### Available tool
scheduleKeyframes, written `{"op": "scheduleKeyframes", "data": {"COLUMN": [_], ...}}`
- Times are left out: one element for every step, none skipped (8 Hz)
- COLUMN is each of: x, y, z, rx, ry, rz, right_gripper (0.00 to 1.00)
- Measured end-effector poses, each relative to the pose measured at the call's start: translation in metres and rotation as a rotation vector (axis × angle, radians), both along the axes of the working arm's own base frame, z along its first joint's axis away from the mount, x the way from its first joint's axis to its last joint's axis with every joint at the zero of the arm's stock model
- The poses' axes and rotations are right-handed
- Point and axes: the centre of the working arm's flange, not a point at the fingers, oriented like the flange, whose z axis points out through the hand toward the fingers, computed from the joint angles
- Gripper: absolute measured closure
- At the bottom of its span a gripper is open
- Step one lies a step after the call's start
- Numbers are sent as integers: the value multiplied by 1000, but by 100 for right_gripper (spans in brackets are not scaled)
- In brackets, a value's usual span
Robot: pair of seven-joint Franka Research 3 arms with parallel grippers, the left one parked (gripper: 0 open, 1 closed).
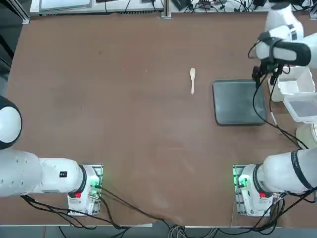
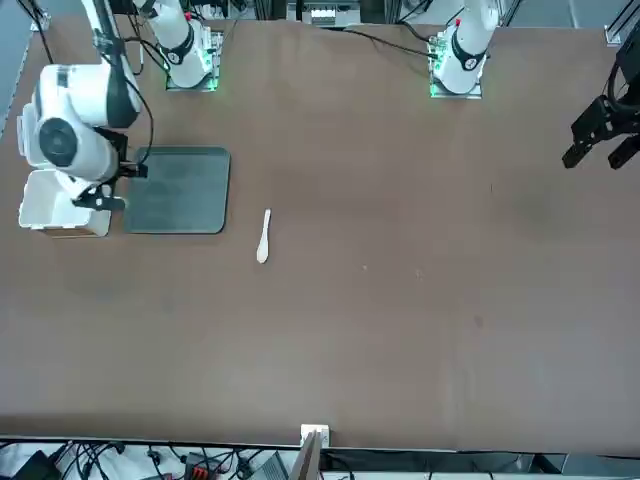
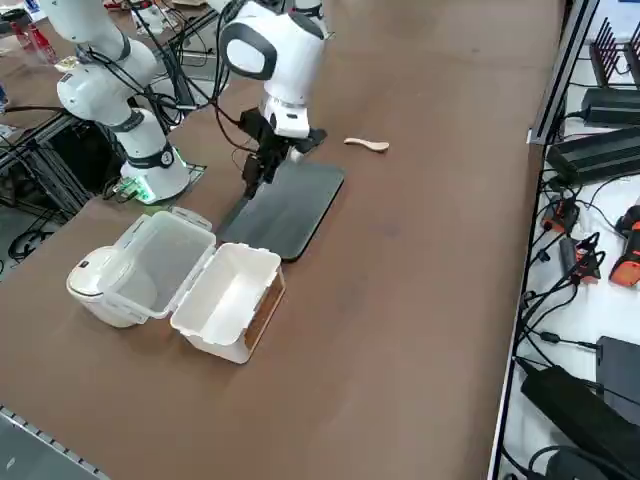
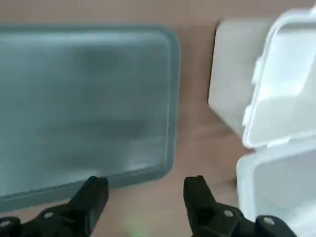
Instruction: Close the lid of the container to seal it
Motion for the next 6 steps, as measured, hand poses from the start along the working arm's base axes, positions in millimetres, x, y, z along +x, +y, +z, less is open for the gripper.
{"op": "scheduleKeyframes", "data": {"x": [-11,-20,-28,-35,-41,-48], "y": [2,1,-2,-7,-15,-22], "z": [-20,-39,-55,-66,-73,-80], "rx": [-25,-46,-61,-75,-85,-113], "ry": [40,87,139,188,226,250], "rz": [-21,-33,-42,-59,-74,-76], "right_gripper": [9,11,19,44,63,81]}}
